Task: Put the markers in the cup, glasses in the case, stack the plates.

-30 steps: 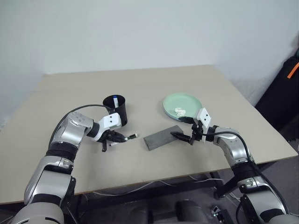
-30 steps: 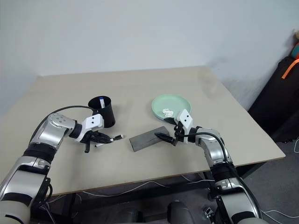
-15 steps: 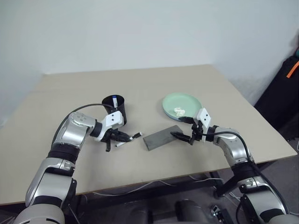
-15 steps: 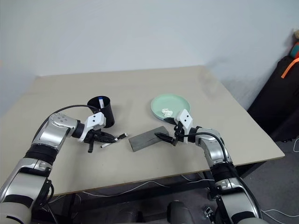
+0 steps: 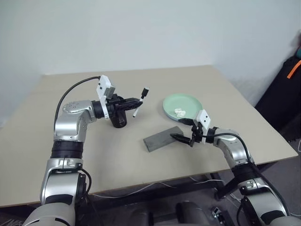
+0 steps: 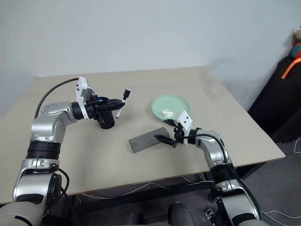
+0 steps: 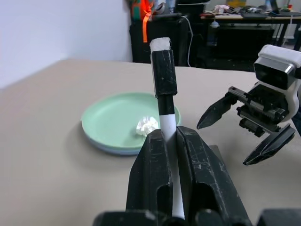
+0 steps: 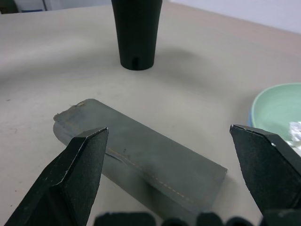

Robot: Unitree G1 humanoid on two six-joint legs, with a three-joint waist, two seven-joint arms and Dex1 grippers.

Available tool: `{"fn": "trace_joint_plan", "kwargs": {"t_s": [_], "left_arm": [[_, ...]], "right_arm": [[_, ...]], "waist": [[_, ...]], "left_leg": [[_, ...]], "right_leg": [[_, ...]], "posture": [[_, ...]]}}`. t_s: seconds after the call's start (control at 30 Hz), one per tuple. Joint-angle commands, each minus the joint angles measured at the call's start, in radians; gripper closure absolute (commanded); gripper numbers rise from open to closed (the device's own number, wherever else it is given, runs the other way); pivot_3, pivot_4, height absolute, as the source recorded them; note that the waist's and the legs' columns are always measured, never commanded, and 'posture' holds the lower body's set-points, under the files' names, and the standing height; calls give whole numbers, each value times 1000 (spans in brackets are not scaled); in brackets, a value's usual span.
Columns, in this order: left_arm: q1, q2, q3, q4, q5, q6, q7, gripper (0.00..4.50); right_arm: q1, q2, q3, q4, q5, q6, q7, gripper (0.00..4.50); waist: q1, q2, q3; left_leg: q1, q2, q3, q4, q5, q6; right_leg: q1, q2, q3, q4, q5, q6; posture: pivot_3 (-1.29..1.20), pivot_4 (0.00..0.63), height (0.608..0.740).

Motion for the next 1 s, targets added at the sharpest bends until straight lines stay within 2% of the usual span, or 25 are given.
{"fn": "trace_joint_plan", "kwargs": {"t_s": [0.03, 0.13, 0.27, 0.4, 0.63, 1.0], "left_arm": [[-19, 12, 8, -47, -21, -7, 13, 4466], [-18, 13, 7, -50, -24, -6, 16, 4466], [-65, -76, 110, 57, 21, -214, 290, 4466], [-76, -104, 128, 111, 44, -345, 397, 4466], [-95, -109, 122, 174, 45, -424, 447, 4466], [-101, -105, 113, 194, 39, -445, 449, 4466]], "right_arm": [[-34, -6, -16, -11, 7, -18, 3, 0], [-34, -5, -16, -9, 7, -19, 3, 0], [-25, -4, -15, -23, 8, -16, 0, 0], [-17, -5, -13, -34, 9, -11, 0, 0], [-20, -6, -12, -31, 9, -11, 1, 0], [-20, -6, -13, -31, 9, -11, 2, 0]], "waist": [[-1, 0, 0], [-1, 0, 0], [3, 0, 0], [2, 0, 0], [3, 0, 0], [2, 0, 0]], "left_leg": [[0, 0, 0, 0, 0, 0], [-1, -1, 0, 0, 0, 0], [-1, -1, -1, 0, 0, 0], [-1, 0, 0, 0, 0, 0], [-1, -1, 0, 0, 0, 0], [-1, -1, 0, 0, 0, 0]], "right_leg": [[0, 0, 0, 0, 0, 0], [0, -1, 0, -1, 0, 0], [0, -1, 0, -1, 0, 0], [0, -1, 0, -1, 0, 0], [0, -1, 0, -1, 0, 0], [0, -1, 0, -1, 0, 0]], "posture": [[0, 0, 720], [0, 0, 720], [0, 0, 720], [0, 0, 720], [0, 0, 720], [0, 0, 720]]}}
